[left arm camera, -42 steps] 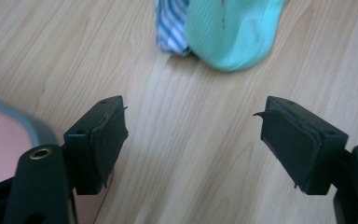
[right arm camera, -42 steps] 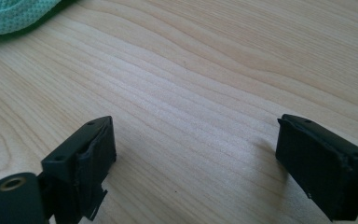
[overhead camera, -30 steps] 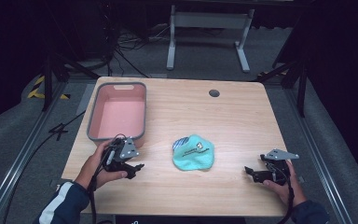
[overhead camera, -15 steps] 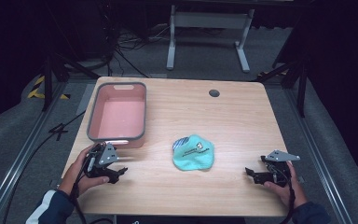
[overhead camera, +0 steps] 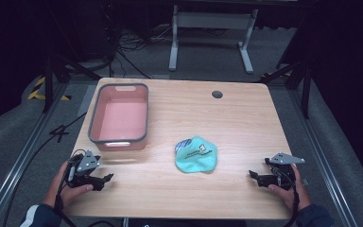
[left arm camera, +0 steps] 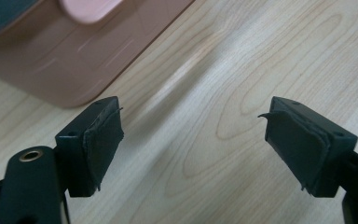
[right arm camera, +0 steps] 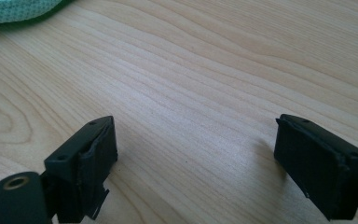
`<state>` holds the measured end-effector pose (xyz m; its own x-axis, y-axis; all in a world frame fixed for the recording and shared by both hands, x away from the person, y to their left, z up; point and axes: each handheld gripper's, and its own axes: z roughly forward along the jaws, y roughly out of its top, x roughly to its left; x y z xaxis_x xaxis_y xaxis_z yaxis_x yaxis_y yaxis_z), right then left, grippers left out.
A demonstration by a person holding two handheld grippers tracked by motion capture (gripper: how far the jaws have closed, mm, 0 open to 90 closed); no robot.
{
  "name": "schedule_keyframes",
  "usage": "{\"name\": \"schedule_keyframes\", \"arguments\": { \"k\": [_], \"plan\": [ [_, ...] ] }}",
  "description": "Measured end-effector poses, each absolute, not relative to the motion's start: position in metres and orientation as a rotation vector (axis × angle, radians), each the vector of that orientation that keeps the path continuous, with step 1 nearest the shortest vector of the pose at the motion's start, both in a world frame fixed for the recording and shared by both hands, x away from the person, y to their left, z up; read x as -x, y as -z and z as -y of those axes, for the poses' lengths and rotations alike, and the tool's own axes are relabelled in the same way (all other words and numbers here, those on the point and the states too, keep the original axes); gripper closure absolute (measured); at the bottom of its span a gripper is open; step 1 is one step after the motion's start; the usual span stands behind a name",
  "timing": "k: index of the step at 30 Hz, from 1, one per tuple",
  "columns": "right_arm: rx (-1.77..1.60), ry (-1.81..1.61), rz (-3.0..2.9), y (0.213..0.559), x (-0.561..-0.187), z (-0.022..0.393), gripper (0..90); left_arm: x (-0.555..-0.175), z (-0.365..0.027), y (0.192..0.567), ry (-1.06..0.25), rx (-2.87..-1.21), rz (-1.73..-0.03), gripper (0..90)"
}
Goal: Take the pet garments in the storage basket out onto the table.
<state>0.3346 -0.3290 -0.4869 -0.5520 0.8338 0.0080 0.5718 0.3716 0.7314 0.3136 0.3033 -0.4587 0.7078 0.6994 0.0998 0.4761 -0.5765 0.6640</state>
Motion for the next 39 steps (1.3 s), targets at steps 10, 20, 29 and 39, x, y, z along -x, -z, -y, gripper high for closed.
{"name": "schedule_keyframes", "arguments": {
  "k": [10, 20, 29, 39],
  "plan": [
    [-1.220, -0.999, -2.278, 0.487, -0.335, 0.329, 13.6, -0.308, -0.318, 0.472, -0.373, -2.232, -0.940, 19.5],
    [-1.218, -0.994, -2.278, 0.487, -0.335, 0.330, 13.6, -0.303, -0.321, 0.482, -0.382, -2.210, -0.970, 16.7],
    [-1.217, -0.994, -2.276, 0.487, -0.335, 0.330, 13.8, -0.304, -0.319, 0.482, -0.384, -2.205, -0.981, 15.2],
    [-1.224, -0.999, -2.274, 0.487, -0.334, 0.330, 13.9, -0.304, -0.319, 0.482, -0.403, -2.207, -0.980, 15.1]
  ]
}}
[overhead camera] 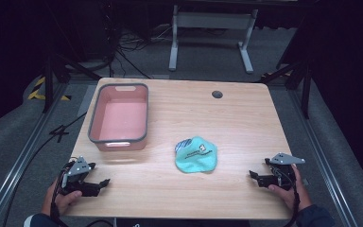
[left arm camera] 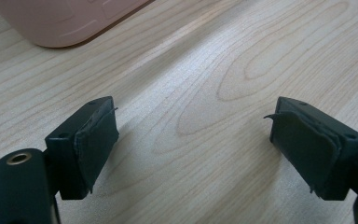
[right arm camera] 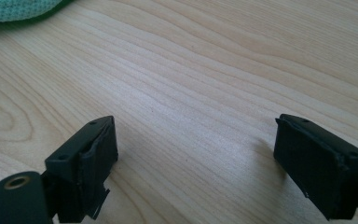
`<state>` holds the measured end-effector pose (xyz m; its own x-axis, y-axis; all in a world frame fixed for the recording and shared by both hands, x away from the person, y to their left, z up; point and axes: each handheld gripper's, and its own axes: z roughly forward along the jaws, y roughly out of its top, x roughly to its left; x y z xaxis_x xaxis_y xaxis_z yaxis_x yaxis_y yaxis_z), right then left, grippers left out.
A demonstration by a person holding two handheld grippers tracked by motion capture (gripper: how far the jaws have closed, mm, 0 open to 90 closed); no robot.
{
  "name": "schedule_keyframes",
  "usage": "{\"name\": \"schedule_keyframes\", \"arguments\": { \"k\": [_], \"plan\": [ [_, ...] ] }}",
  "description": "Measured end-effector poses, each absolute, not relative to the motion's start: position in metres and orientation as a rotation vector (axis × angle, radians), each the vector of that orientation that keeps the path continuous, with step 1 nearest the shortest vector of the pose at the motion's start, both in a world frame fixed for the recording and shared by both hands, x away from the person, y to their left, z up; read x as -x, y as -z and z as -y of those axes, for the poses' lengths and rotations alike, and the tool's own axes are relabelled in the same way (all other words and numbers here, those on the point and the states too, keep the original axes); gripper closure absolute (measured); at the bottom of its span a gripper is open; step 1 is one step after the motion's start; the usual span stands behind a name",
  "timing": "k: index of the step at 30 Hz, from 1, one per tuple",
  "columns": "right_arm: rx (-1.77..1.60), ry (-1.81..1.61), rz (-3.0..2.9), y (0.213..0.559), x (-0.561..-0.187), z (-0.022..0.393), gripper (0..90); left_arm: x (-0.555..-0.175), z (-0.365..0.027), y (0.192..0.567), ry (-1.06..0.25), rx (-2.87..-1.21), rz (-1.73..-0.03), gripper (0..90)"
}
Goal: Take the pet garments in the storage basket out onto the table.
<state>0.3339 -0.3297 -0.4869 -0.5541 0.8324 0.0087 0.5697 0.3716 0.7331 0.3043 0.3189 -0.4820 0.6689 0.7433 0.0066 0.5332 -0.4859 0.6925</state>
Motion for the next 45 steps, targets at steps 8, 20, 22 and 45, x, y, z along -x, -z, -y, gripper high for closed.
{"name": "schedule_keyframes", "arguments": {
  "k": [8, 20, 22, 45],
  "plan": [
    [-1.223, -0.999, -2.274, 0.4870, -0.3338, 0.3297, 13.9, -0.3028, -0.3200, 0.4819, -0.404, -2.213, -0.972, 15.3],
    [-1.221, -1.000, -2.275, 0.4869, -0.3340, 0.3298, 13.9, -0.3031, -0.3201, 0.4820, -0.402, -2.212, -0.970, 15.3],
    [-1.220, -1.000, -2.276, 0.4869, -0.3341, 0.3299, 13.9, -0.3031, -0.3201, 0.4820, -0.402, -2.212, -0.970, 15.2],
    [-1.215, -1.001, -2.280, 0.4869, -0.3343, 0.3303, 13.8, -0.3038, -0.3189, 0.4825, -0.384, -2.207, -0.981, 14.0]
  ]
}}
